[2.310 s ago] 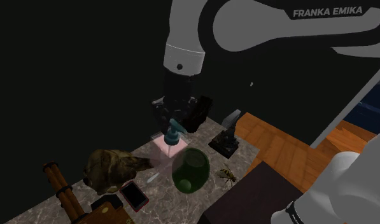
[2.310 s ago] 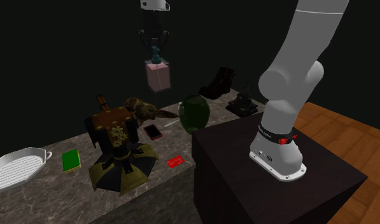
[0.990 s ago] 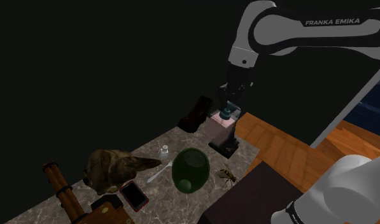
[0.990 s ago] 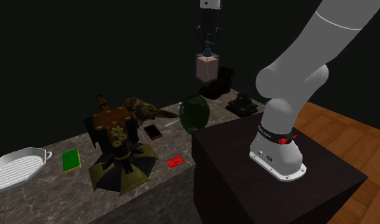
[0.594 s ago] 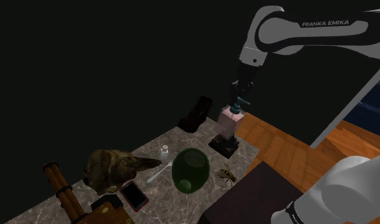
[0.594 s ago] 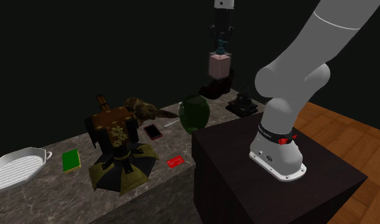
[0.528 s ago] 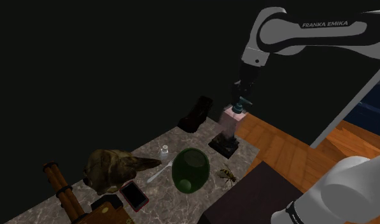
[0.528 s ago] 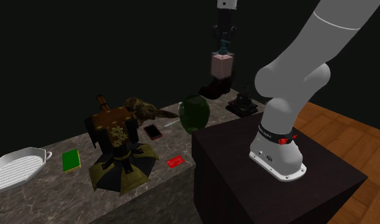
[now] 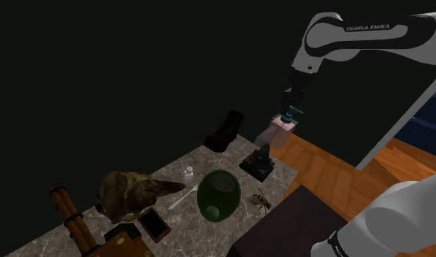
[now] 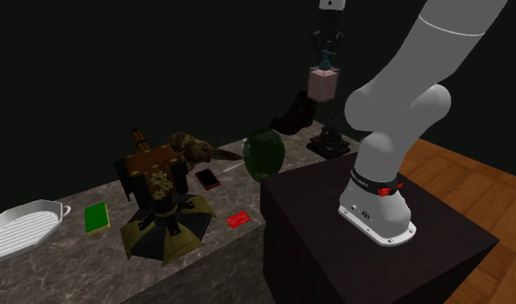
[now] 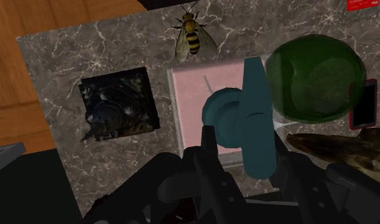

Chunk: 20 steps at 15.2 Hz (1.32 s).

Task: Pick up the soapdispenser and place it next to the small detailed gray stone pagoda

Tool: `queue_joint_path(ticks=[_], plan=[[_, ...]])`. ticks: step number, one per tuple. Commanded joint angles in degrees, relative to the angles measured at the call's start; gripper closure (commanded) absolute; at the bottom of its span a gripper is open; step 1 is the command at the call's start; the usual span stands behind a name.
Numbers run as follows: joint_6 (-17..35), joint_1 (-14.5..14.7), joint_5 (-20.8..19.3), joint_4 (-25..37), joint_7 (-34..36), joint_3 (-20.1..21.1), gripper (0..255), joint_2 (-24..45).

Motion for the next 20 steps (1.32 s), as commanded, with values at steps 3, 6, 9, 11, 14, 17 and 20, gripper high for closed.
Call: queue_joint_path(ticks=[3,6,9,11,14,17,20], plan=[[0.19,-2.21,-1.22,3.15,-5.52,-3.56,255,3.52],[-0.12,-3.82,-1.73,6.29,-9.55,-6.07,255,6.45],[-0.55,-5.43,-1.87,10.02,-13.6,-8.45,255,9.85],[-0.94,-6.52,-1.73,12.85,-16.31,-9.96,255,12.39],[-1.73,-8.31,-1.15,17.66,-20.39,-12.04,255,16.59],[-2.85,-10.28,-0.13,23.21,-24.43,-13.9,255,21.29],[-4.39,-12.58,1.31,29.62,-28.39,-15.48,255,26.51]])
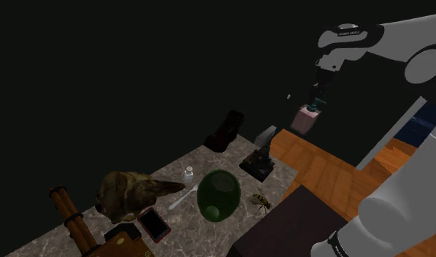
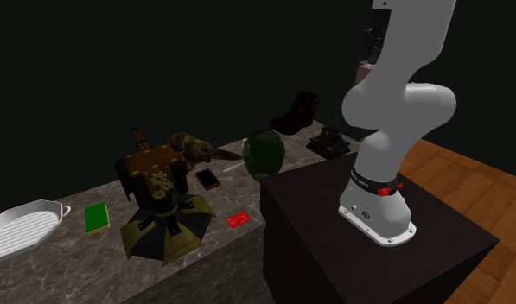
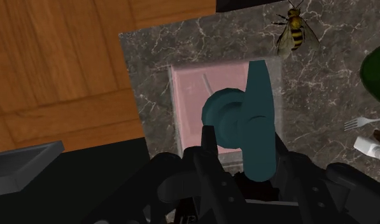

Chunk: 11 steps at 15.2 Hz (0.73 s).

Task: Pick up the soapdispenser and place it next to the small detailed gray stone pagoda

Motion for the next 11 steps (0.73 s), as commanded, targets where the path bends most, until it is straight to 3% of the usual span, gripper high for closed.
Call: queue_joint_path(ticks=[1,6,9,11], plan=[[-1.29,-1.53,1.17,5.01,-2.48,-0.85,255,3.99],[-5.64,-6.83,4.47,19.14,-8.39,-2.32,255,14.47],[-9.96,-11.27,6.92,31.26,-11.42,-2.57,255,22.59],[-8.16,-11.02,6.76,29.05,-11.43,-2.46,255,22.17]])
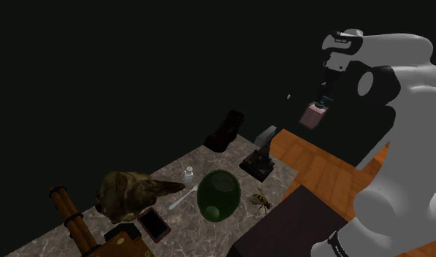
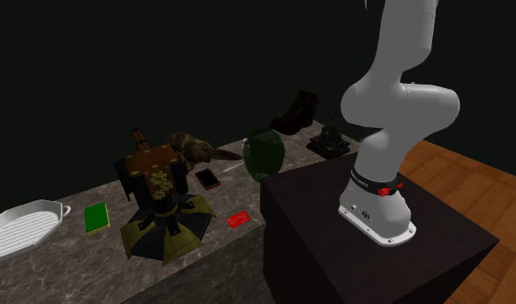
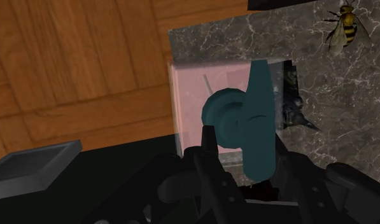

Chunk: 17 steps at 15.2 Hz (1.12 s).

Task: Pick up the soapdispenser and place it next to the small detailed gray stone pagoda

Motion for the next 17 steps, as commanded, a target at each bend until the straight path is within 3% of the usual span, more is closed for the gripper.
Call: queue_joint_path(ticks=[1,17], plan=[[1.19,-0.1,0.09,-0.9,-0.3,0.01,255,0.25],[13.45,1.15,0.34,-13.18,-0.75,0.33,255,0.4]])
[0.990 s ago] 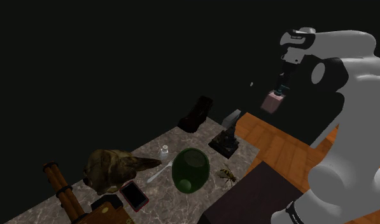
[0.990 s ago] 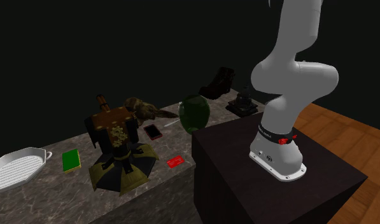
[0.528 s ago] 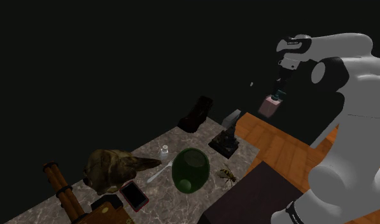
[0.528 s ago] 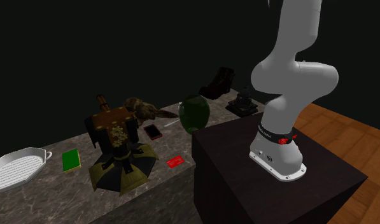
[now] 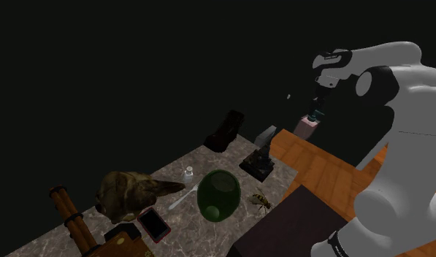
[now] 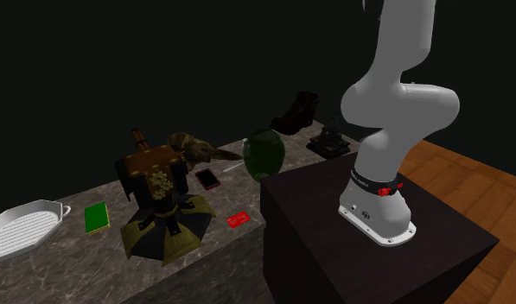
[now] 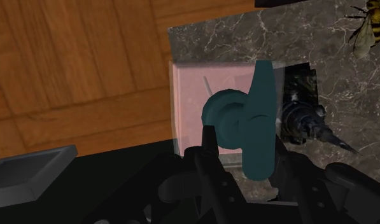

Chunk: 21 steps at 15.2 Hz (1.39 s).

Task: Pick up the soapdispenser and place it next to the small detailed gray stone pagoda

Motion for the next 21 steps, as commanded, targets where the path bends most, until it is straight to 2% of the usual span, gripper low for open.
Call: queue_joint_path(ticks=[1,21], plan=[[1.44,0.04,0.12,-1.17,-0.12,0.07,255,0.25],[14.01,-0.13,2.14,-8.84,-1.26,1.27,255,5.44]])
